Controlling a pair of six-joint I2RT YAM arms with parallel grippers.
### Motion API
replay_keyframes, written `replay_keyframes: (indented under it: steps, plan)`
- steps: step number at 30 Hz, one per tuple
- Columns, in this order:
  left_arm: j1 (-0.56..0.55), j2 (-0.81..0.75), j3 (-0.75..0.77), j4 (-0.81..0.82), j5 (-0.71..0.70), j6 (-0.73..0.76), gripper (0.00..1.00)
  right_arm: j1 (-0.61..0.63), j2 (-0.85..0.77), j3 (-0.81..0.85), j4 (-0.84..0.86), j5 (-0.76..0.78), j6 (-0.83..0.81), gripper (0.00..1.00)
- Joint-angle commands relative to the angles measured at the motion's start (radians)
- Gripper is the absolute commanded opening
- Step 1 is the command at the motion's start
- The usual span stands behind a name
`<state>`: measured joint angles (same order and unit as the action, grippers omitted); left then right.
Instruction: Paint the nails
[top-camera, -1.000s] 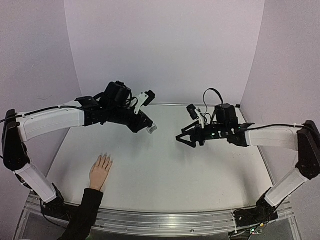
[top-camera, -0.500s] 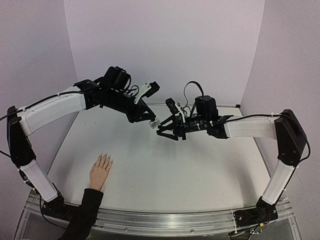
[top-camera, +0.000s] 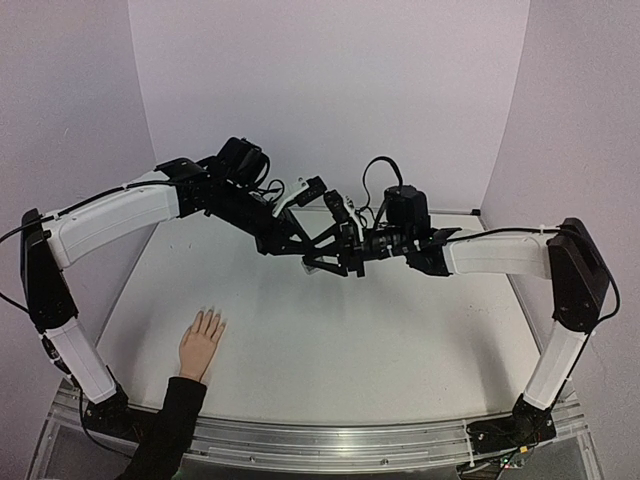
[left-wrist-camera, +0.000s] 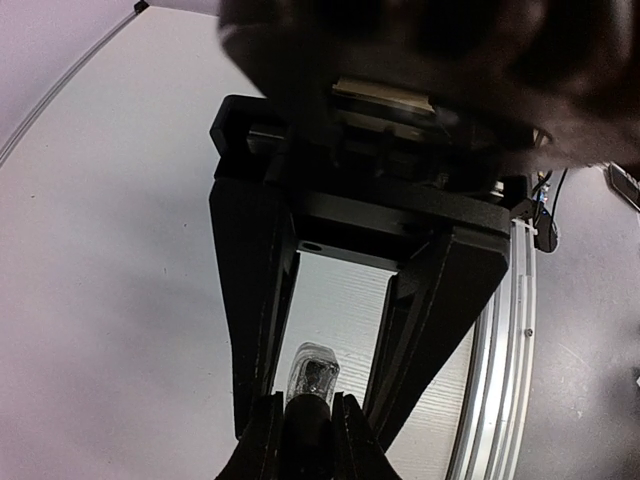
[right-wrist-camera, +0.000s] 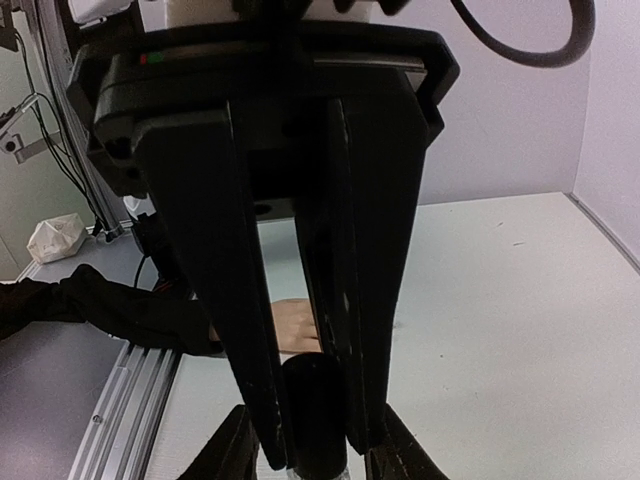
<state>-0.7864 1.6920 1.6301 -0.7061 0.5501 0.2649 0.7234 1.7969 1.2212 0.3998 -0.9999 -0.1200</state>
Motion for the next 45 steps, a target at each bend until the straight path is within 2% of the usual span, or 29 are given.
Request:
replay_keyframes:
  steps: [1, 4, 10, 14, 17, 22, 27, 31, 33, 34, 35, 37, 38, 39, 41, 45]
  plan:
    - [0.0, -0.02, 0.049, 0.01, 0.015, 0.018, 0.0, 0.005, 0.006, 0.02, 0.035, -0.033, -0.013, 0.41]
    - [0.0, -0.026, 0.052, 0.006, 0.007, 0.022, 0.0, 0.005, 0.006, 0.007, 0.033, -0.035, -0.02, 0.46]
    - [0.001, -0.045, 0.063, -0.005, -0.014, 0.033, 0.0, 0.005, 0.006, -0.019, 0.031, -0.039, -0.024, 0.48]
    - [0.001, -0.054, 0.068, -0.009, -0.036, 0.037, 0.0, 0.005, -0.007, -0.036, 0.028, 0.011, -0.033, 0.53]
    - [0.001, -0.058, 0.064, -0.007, -0.028, 0.037, 0.0, 0.004, -0.022, -0.041, 0.025, 0.034, -0.045, 0.53]
    - [0.001, -0.05, 0.067, -0.009, -0.024, 0.038, 0.0, 0.004, -0.003, 0.008, -0.012, 0.007, -0.038, 0.27]
    - [0.001, -0.052, 0.063, -0.005, -0.03, 0.038, 0.0, 0.005, -0.008, 0.005, -0.017, 0.025, -0.048, 0.19]
    - [0.0, -0.052, 0.054, 0.027, -0.056, 0.03, 0.0, 0.005, -0.02, -0.006, -0.018, 0.094, -0.066, 0.0]
    - [0.001, -0.045, 0.053, 0.048, -0.081, 0.012, 0.0, 0.006, -0.031, -0.014, -0.015, 0.138, -0.076, 0.0]
    - [0.003, -0.042, 0.051, 0.061, -0.099, 0.0, 0.02, 0.007, -0.036, -0.017, -0.014, 0.168, -0.076, 0.0]
    - [0.005, -0.041, 0.047, 0.083, -0.123, -0.026, 0.14, 0.007, -0.045, -0.023, -0.012, 0.221, -0.072, 0.0]
    - [0.027, -0.057, 0.01, 0.154, -0.134, -0.086, 0.48, 0.007, -0.073, -0.049, 0.002, 0.365, -0.059, 0.0]
    - [0.039, -0.075, -0.022, 0.211, -0.132, -0.127, 0.61, 0.007, -0.089, -0.067, 0.014, 0.453, -0.047, 0.0]
    - [0.053, -0.1, -0.067, 0.274, -0.135, -0.171, 0.69, 0.007, -0.107, -0.085, 0.027, 0.536, -0.035, 0.0]
    - [0.072, -0.158, -0.167, 0.393, -0.179, -0.258, 0.83, 0.008, -0.141, -0.131, 0.071, 0.651, -0.011, 0.0]
    - [0.082, -0.209, -0.277, 0.593, -0.322, -0.537, 0.88, 0.011, -0.189, -0.191, 0.131, 0.84, 0.086, 0.0]
